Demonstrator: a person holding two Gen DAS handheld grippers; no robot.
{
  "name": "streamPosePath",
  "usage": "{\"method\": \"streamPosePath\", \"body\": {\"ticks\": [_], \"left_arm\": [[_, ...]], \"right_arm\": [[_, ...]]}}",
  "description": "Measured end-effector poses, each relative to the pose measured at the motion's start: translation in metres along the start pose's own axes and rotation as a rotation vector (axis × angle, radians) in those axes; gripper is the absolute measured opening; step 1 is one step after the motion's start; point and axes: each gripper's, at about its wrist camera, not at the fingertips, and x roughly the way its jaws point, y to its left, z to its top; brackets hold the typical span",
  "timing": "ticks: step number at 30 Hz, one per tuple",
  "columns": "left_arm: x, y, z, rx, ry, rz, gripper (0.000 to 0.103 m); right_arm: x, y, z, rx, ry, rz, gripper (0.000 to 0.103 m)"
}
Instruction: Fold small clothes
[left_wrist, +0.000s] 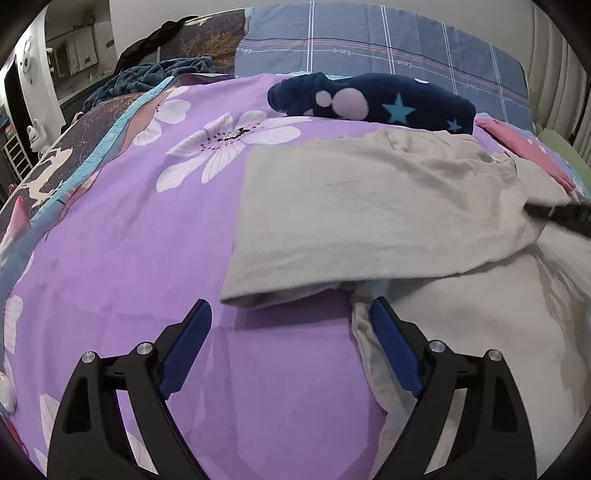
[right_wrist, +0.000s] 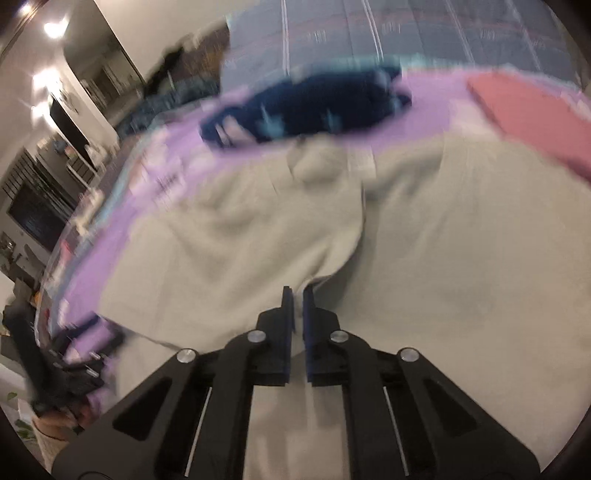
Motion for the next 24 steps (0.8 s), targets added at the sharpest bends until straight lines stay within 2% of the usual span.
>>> {"method": "streamPosePath", "body": {"ticks": [2,4,7,9,11,13,15,16,17,21,24], "left_arm": [[-0.003,0.0,-0.002,0.002,-0.005,-0.005,0.088],[-0.006,0.0,-0.004,0.006,-0.007,-0.008,0.088],[-0.008,-0.001,-0.007,0.015,-0.012,-0.013,0.089],[-0.006,-0.002,-0.008,0.012,-0.007,-0.012,0.09],[-0.004,-0.002,-0.008,0.004,0.002,-0.016,0.09],[-0.003,-0.003,-0.006,-0.001,0.002,-0.019,0.09],[-0.004,-0.006,-0.005,0.009,0.002,-0.022,0.09],[-0.003,-0.007,-0.004,0.016,0.003,-0.022,0.09],[-0.002,-0.008,-0.004,0.022,0.004,-0.023,0.09],[0.006,-0.008,0.002,0.002,0.018,-0.035,0.09],[0.01,-0.009,0.007,-0.014,0.022,-0.033,0.09]], "right_arm": [[-0.035,0.0,0.008,-0.016,-0.115,-0.046,0.001],[-0.056,-0.008,0.012,-0.015,-0.16,-0.066,0.001],[-0.075,-0.035,0.003,-0.023,-0.171,-0.207,0.001],[-0.069,-0.058,-0.006,0.026,-0.115,-0.228,0.001],[-0.058,-0.088,-0.019,0.128,-0.039,-0.192,0.003],[-0.053,-0.104,-0.029,0.184,0.001,-0.197,0.009],[-0.05,-0.112,-0.034,0.219,0.005,-0.195,0.029],[-0.05,-0.113,-0.035,0.23,-0.003,-0.186,0.044],[-0.049,-0.114,-0.031,0.24,-0.018,-0.156,0.052],[-0.034,-0.115,-0.008,0.235,-0.006,-0.082,0.062],[-0.015,-0.124,0.008,0.316,0.035,0.06,0.066]]}}
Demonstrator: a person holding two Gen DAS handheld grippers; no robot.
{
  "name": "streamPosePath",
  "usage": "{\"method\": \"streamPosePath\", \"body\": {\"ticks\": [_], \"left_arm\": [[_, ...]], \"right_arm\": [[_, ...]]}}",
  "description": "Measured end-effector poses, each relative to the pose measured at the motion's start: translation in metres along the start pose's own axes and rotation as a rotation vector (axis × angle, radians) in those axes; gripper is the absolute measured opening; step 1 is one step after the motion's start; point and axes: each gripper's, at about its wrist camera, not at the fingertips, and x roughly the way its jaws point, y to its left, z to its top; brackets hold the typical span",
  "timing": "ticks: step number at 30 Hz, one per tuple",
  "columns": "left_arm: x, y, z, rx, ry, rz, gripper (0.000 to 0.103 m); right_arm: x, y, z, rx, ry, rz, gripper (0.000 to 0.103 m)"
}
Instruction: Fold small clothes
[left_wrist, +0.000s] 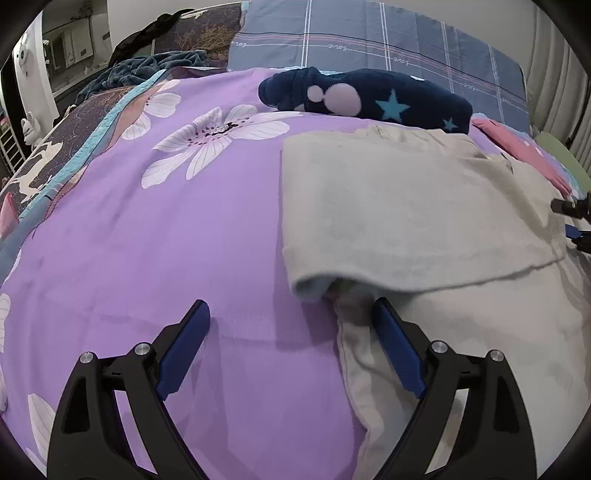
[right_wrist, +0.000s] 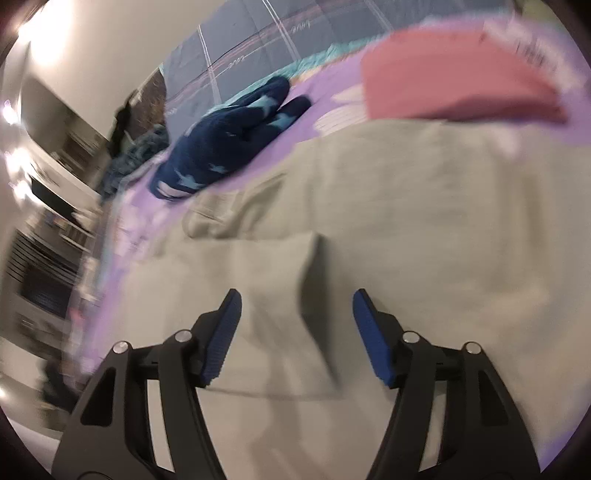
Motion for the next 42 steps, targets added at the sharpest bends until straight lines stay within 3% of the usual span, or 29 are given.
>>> {"method": "streamPosePath", "body": {"ticks": [1,3,4,5,9,11,13,15,16,17,19,24,28,30,32,36,38,40,41,42], "left_arm": [[0.001,-0.001,0.001,0.0,0.0,0.002,0.09],[0.004,-0.002,0.003,0.0,0.002,0.006,0.09],[0.005,-0.001,0.004,-0.004,0.003,0.01,0.092],[0.006,-0.001,0.005,-0.009,0.003,0.015,0.092],[0.002,-0.002,0.004,0.001,-0.011,0.03,0.092],[0.001,-0.002,0.003,0.007,-0.013,0.032,0.092],[0.002,-0.003,0.003,0.013,-0.011,0.034,0.092],[0.003,-0.003,0.003,0.008,-0.012,0.035,0.092],[0.003,-0.003,0.003,0.001,-0.012,0.035,0.092],[0.002,-0.002,0.002,-0.007,-0.013,0.035,0.092],[0.001,0.001,0.0,-0.02,-0.013,0.032,0.092],[-0.001,0.003,0.0,-0.031,-0.012,0.049,0.092],[-0.001,0.001,0.0,-0.03,-0.006,0.112,0.092],[0.001,0.007,0.001,-0.088,0.024,0.107,0.092],[0.001,0.009,0.001,-0.105,0.034,0.108,0.092],[-0.014,0.01,-0.003,-0.077,0.017,0.132,0.085],[-0.03,0.015,-0.004,-0.1,0.004,0.091,0.076],[-0.056,0.021,-0.001,-0.167,-0.033,-0.044,0.056],[-0.069,0.018,0.002,-0.174,-0.06,-0.121,0.052],[-0.077,0.01,0.007,-0.155,-0.085,-0.151,0.045]], "right_arm": [[0.004,0.001,0.005,0.021,0.013,0.041,0.066],[0.014,0.006,0.012,0.032,0.037,0.068,0.048],[0.017,0.01,0.014,0.013,0.038,0.027,0.005],[0.016,0.015,0.014,0.002,0.034,-0.008,0.002],[-0.044,0.05,0.0,-0.161,-0.193,-0.036,0.001],[-0.075,0.067,-0.006,-0.266,-0.331,-0.149,0.001],[-0.084,0.065,-0.001,-0.284,-0.377,-0.244,0.004],[-0.065,0.042,0.013,-0.242,-0.29,-0.318,0.033],[-0.053,0.028,0.017,-0.205,-0.223,-0.348,0.054],[-0.048,0.01,0.015,-0.139,-0.174,-0.37,0.053],[-0.05,-0.008,0.003,-0.072,-0.167,-0.31,0.053],[-0.069,-0.007,-0.028,-0.135,-0.195,-0.348,0.053],[-0.078,0.001,-0.047,-0.2,-0.181,-0.238,0.053],[-0.064,-0.001,-0.054,-0.208,-0.094,-0.213,0.045],[-0.05,-0.016,-0.062,-0.171,-0.061,-0.29,0.02],[-0.063,-0.021,-0.069,-0.149,-0.096,-0.289,0.015],[-0.074,-0.02,-0.072,-0.136,-0.106,-0.283,0.022],[-0.086,-0.021,-0.079,-0.14,-0.141,-0.271,0.03],[-0.088,-0.023,-0.081,-0.148,-0.147,-0.277,0.037],[-0.087,-0.028,-0.083,-0.149,-0.142,-0.283,0.037]]}}
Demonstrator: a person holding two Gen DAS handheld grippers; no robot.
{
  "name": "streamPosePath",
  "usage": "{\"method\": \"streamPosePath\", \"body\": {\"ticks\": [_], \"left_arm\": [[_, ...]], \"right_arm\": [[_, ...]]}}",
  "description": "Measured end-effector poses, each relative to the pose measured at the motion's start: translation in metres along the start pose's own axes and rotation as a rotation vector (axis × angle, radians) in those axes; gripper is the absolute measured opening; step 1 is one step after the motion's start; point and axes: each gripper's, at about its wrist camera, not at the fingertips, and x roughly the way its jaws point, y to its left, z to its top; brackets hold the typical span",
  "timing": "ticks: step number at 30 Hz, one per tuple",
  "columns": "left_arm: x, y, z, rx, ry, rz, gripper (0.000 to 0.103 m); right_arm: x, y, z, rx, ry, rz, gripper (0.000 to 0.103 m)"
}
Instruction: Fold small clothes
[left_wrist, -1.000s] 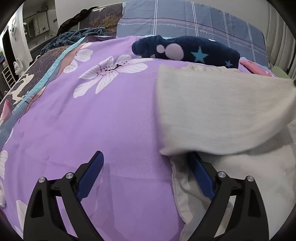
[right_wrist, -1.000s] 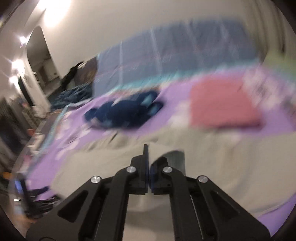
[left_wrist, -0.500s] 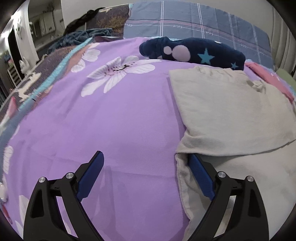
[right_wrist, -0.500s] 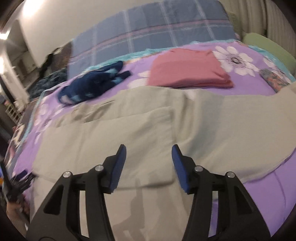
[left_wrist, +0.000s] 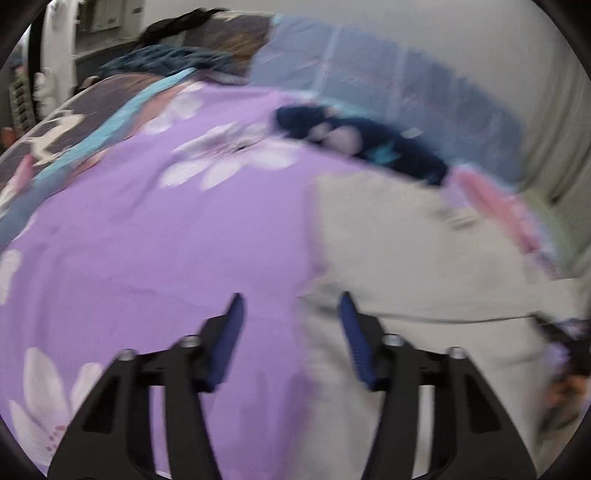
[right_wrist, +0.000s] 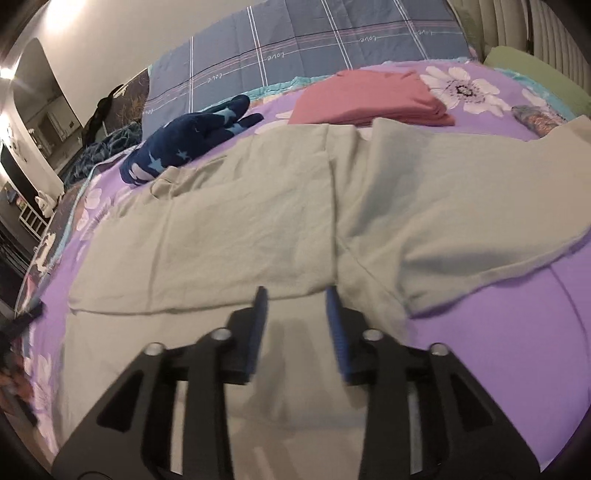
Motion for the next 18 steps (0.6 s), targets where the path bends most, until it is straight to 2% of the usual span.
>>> {"method": "streamPosePath", "body": {"ticks": [3,5,6,8,10,12,15,16,18], "left_arm": [[0.001,-0.04,0.008,0.124,-0.055,-0.039,0.037],[0.015,-0.066,0.009,0.195,-0.055,-0.059,0.036],[0.031,-0.081,0.008,0.236,-0.041,-0.064,0.036],[0.061,-0.098,0.001,0.292,-0.007,-0.024,0.036],[0.102,-0.106,-0.014,0.327,0.091,0.031,0.037],[0.106,-0.114,-0.023,0.362,0.057,0.074,0.038],[0.106,-0.115,-0.021,0.365,0.064,0.081,0.041],[0.106,-0.112,-0.019,0.351,0.068,0.068,0.042],[0.105,-0.107,-0.018,0.322,0.07,0.04,0.042]], "right_arm": [[0.008,-0.015,-0.004,0.063,0.014,0.037,0.032],[0.004,-0.016,-0.004,0.084,0.009,0.044,0.032],[0.001,-0.014,-0.004,0.079,0.009,0.039,0.032],[-0.012,-0.017,-0.003,0.076,-0.008,0.035,0.032],[-0.033,-0.03,0.0,0.089,-0.069,0.019,0.031],[-0.063,-0.057,0.006,0.127,-0.16,-0.035,0.031],[-0.112,-0.122,0.022,0.231,-0.289,-0.155,0.03],[-0.132,-0.156,0.03,0.312,-0.346,-0.196,0.028],[-0.158,-0.215,0.037,0.474,-0.407,-0.206,0.028]]}}
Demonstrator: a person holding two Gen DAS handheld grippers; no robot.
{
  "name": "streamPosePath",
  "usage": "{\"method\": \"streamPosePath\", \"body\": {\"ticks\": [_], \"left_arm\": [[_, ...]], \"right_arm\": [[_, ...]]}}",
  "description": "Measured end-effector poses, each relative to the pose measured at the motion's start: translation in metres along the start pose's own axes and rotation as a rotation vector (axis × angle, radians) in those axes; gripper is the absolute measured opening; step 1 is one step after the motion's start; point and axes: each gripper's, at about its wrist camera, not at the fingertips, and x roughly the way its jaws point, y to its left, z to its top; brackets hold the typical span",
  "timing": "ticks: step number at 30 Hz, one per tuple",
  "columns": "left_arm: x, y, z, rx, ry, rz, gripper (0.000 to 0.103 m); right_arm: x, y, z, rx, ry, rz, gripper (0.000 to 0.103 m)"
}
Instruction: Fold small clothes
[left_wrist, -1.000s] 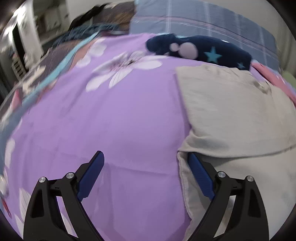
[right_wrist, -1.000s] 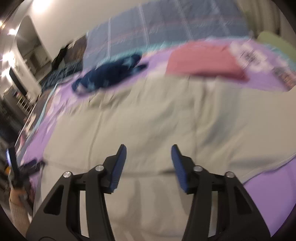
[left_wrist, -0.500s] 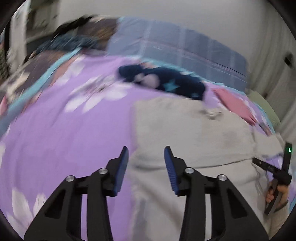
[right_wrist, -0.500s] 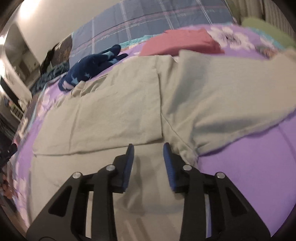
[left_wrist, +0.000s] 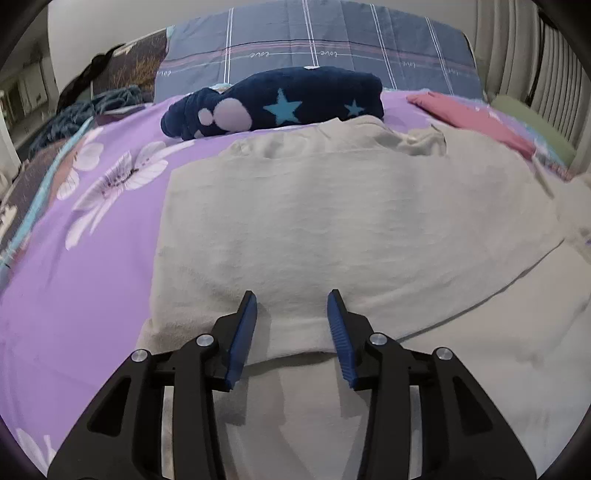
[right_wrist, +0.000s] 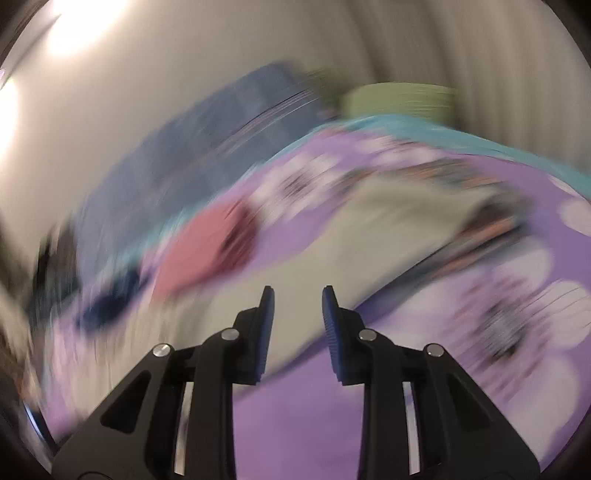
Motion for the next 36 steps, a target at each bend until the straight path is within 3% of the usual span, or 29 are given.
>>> {"method": "streamPosePath", "body": {"ticks": [4,7,10,12,13,14,18,21,25,29,32,36], "left_arm": [[-0.002,-0.002,-0.003,-0.002,-0.005,0.01,0.044],[-0.001,-0.007,-0.002,0.015,-0.003,0.04,0.047],[-0.001,-0.004,-0.001,0.004,-0.001,0.031,0.048],[-0.001,-0.001,-0.001,-0.011,-0.002,0.014,0.048],[-0.001,0.001,-0.002,-0.016,-0.003,0.01,0.05],[-0.001,0.001,-0.002,-0.019,-0.004,0.008,0.05],[0.0,-0.001,-0.003,-0.014,-0.007,0.023,0.053],[0.0,-0.001,-0.003,-0.016,-0.006,0.025,0.055],[0.0,-0.001,-0.002,-0.013,-0.008,0.028,0.055],[0.0,0.0,-0.002,-0.019,-0.009,0.021,0.055],[0.0,0.002,-0.002,-0.026,-0.011,0.007,0.056],[0.0,0.005,-0.002,-0.042,-0.013,-0.028,0.06]], "right_arm": [[0.015,-0.089,0.046,0.271,0.024,-0.049,0.033],[0.028,-0.113,0.055,0.335,0.04,-0.05,0.045],[0.039,-0.122,0.059,0.368,0.034,-0.049,0.045],[0.05,-0.122,0.062,0.399,0.042,-0.037,0.037],[0.055,-0.12,0.062,0.409,0.048,-0.025,0.019],[0.056,-0.117,0.061,0.41,0.051,-0.015,0.01],[0.052,-0.062,0.061,0.29,0.01,0.059,0.004],[0.045,0.006,0.051,0.163,0.024,0.208,0.003],[0.033,0.121,0.002,-0.049,0.119,0.461,0.003],[0.033,0.218,-0.086,-0.236,0.279,0.636,0.003],[0.045,0.258,-0.154,-0.383,0.399,0.62,0.003],[0.064,0.26,-0.203,-0.453,0.536,0.543,0.005]]}}
